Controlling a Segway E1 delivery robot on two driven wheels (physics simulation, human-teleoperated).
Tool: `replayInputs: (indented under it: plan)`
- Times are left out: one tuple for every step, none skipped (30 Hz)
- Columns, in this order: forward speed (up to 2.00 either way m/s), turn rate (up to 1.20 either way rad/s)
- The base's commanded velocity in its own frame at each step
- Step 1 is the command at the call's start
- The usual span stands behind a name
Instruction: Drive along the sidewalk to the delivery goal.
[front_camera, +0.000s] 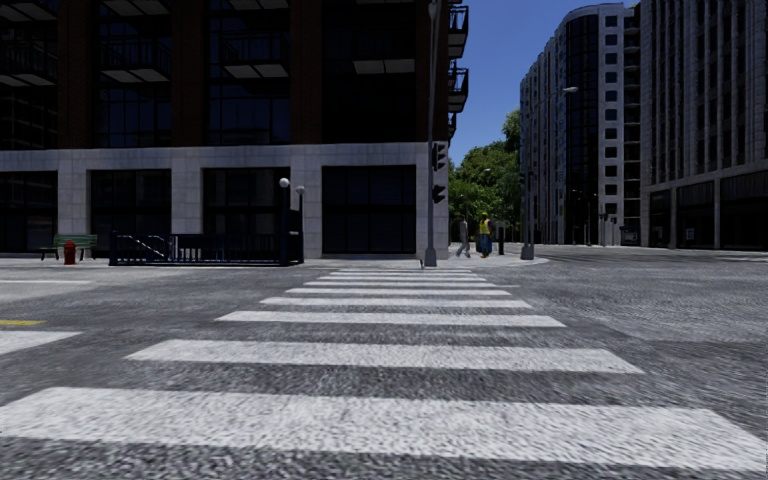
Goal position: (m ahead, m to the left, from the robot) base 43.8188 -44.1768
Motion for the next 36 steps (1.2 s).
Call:
replayInputs:
  plan:
    - [1.63,0.0]
    - [1.63,0.0]
    - [1.63,0.0]
    - [1.63,0.0]
    - [1.63,0.0]
    - [1.63,0.0]
    - [1.63,0.0]
    - [1.63,0.0]
    - [1.63,0.0]
    - [1.63,0.0]
    - [1.63,0.0]
    - [1.63,0.0]
    - [1.63,0.0]
    - [1.63,0.0]
    - [1.63,0.0]
    - [1.63,0.0]
    - [1.63,0.0]
    - [1.63,0.0]
    - [1.63,0.0]
    - [1.63,0.0]
    - [1.63,0.0]
    - [1.63,0.0]
    - [1.63,0.0]
    - [1.63,0.0]
    - [1.63,0.0]
    - [1.63,0.0]
    - [1.63,0.0]
    - [1.63,0.0]
    - [1.63,0.0]
    - [1.63,0.0]
    - [1.63,0.0]
    - [1.63,0.0]
    - [1.63,0.0]
    - [1.63,0.0]
    - [1.63,0.0]
    - [1.63,0.0]
